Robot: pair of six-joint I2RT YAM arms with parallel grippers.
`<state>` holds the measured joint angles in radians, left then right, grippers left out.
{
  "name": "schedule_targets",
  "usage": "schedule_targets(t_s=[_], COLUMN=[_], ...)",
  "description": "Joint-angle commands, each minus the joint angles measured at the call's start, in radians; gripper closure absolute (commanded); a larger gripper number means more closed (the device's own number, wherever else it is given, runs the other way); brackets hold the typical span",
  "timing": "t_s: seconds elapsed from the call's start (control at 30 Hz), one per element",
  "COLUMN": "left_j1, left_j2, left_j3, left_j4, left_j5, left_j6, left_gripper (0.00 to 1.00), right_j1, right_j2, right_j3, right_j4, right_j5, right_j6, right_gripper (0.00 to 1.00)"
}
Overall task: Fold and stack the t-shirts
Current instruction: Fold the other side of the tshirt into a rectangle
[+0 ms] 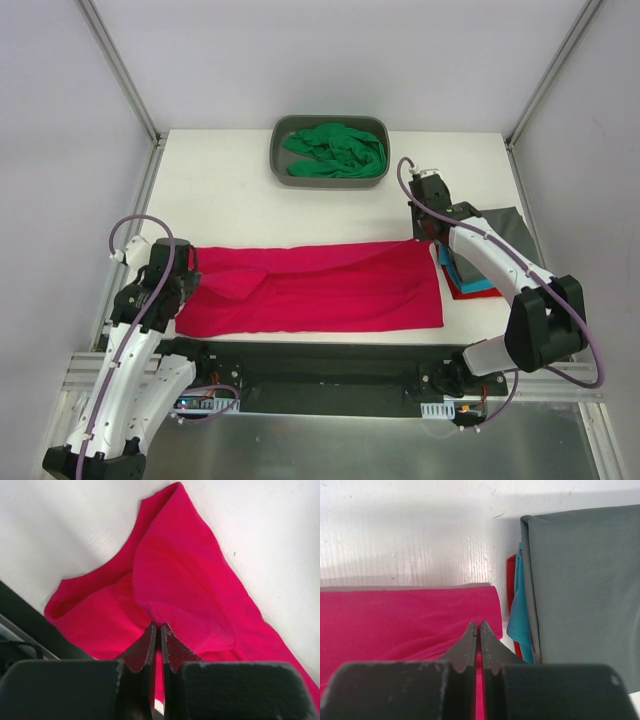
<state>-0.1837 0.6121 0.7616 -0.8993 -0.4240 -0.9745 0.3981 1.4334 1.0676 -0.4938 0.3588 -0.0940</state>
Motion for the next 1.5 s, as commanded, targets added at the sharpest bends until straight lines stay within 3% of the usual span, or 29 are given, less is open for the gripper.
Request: schedule_targets(t_s=[0.0, 0.73, 0.9, 0.97, 1.0, 1.03, 1.3, 1.47], left_j1=[-0.007, -0.007, -0.007, -0.007, -0.007, -0.007, -0.007, -0.007], left_j2=[-0.046, -0.094, -0.06, -0.046, -0.038, -0.032, 0.041, 0.191], left_j3=[0.008, -0.13, -0.139, -0.142, -0.142, -0.143, -0.143, -0.096], left_j4=[-0.091, -0.17, -0.167, -0.162, -0.156, -0.145, 0.022, 0.164], left_j5=[-0.029, -0.028, -0.032, -0.032, -0.03, -0.024, 0.002, -0.005], left_j6=[-0.038, -0.187, -0.202, -0.208, -0.207, -0.207, -0.191, -0.159], left_gripper=[1.0, 1.0, 1.0, 1.0, 1.0, 1.0, 1.0, 1.0], right_j1=[0.004, 0.001, 0.004, 0.004, 0.004, 0.004, 0.076, 0.188], right_j2=[-0.014, -0.015, -0.013, -0.018, -0.021, -0.025, -0.114, -0.165], right_j3=[-0.003, -0.13, -0.166, -0.178, -0.176, -0.176, -0.166, -0.167], right_j4=[-0.012, -0.011, -0.019, -0.014, -0.015, -0.015, 0.063, 0.11], right_j5=[0.002, 0.025, -0.004, -0.006, -0.006, -0.009, -0.202, -0.308], right_j6=[0.002, 0.085, 0.12, 0.132, 0.138, 0.14, 0.102, 0.059], right_gripper=[0.99, 0.99, 0.9, 0.75, 0.6, 0.55, 0.36, 0.33])
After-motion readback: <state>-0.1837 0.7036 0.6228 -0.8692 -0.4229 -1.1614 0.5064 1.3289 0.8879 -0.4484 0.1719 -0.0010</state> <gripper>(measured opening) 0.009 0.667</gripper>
